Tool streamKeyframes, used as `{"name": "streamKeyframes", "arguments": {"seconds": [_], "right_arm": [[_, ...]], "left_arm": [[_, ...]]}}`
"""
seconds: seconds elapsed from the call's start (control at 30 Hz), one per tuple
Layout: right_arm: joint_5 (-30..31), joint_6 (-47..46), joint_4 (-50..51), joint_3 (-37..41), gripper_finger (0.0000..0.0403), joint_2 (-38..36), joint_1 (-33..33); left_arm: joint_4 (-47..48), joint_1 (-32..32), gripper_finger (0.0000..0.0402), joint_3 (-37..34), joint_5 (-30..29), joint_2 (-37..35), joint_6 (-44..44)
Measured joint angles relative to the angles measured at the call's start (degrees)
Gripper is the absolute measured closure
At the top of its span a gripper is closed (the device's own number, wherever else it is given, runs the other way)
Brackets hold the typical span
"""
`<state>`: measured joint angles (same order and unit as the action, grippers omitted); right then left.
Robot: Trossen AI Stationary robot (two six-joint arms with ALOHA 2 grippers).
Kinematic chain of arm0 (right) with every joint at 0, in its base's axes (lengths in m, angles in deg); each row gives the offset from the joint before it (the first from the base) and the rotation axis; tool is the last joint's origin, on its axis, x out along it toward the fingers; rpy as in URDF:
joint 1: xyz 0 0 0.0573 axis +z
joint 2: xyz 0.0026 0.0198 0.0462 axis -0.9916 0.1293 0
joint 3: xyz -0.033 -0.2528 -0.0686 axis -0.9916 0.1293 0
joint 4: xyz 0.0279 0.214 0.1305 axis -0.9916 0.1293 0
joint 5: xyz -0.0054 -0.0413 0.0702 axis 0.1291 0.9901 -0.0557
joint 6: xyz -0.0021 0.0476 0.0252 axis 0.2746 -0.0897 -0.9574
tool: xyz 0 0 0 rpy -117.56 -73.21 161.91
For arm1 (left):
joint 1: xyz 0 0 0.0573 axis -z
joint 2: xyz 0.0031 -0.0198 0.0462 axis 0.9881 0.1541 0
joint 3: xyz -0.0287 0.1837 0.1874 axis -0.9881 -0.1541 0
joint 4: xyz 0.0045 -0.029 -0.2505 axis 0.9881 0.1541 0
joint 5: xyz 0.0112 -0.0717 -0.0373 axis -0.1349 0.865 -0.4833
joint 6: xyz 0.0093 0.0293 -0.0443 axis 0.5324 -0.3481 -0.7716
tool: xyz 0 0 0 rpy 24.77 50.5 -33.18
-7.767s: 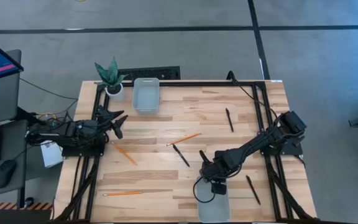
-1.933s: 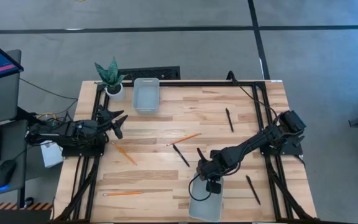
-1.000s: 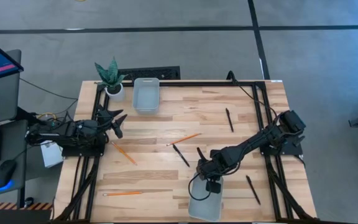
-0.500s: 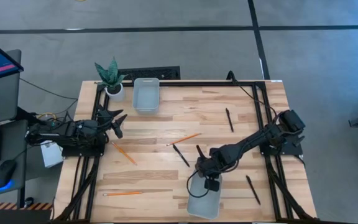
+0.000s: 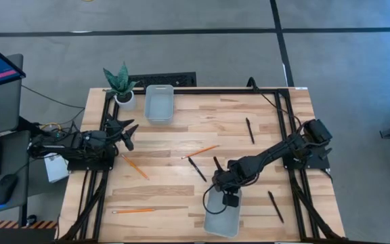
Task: Sort pens & pencils
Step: Move the bottom white bin to the top of the table
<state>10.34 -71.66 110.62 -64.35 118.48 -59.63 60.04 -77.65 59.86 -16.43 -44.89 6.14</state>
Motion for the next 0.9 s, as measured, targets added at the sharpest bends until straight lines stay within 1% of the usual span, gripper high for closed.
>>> {"name": "streamKeyframes", "arguments": {"seconds": [0.13, 0.4, 0.5, 0.7, 0.9], "right_arm": [[0.01, 0.42, 1.17, -0.59, 0.0378, 0.01, -0.61], [0.32, 4.93, 4.82, -5.83, 0.0381, 0.02, -2.22], [1.66, 6.73, 7.53, -8.22, 0.0377, 0.02, -3.20], [5.29, 12.62, 14.43, -13.85, 0.0382, 0.02, -6.01], [6.72, 18.99, 17.15, -19.17, 0.0372, 0.02, -10.43]], "left_arm": [[0.00, 0.02, 0.0265, 0.00, 0.02, 0.00, 0.00], [0.00, 0.02, 0.0265, 0.00, -0.07, 0.00, 0.00], [0.00, 0.02, 0.0265, 0.00, -0.10, 0.00, 0.00], [0.00, 0.02, 0.0265, 0.00, -0.15, 0.00, 0.00], [0.00, 0.02, 0.0265, 0.00, -0.15, 0.00, -0.20]]}}
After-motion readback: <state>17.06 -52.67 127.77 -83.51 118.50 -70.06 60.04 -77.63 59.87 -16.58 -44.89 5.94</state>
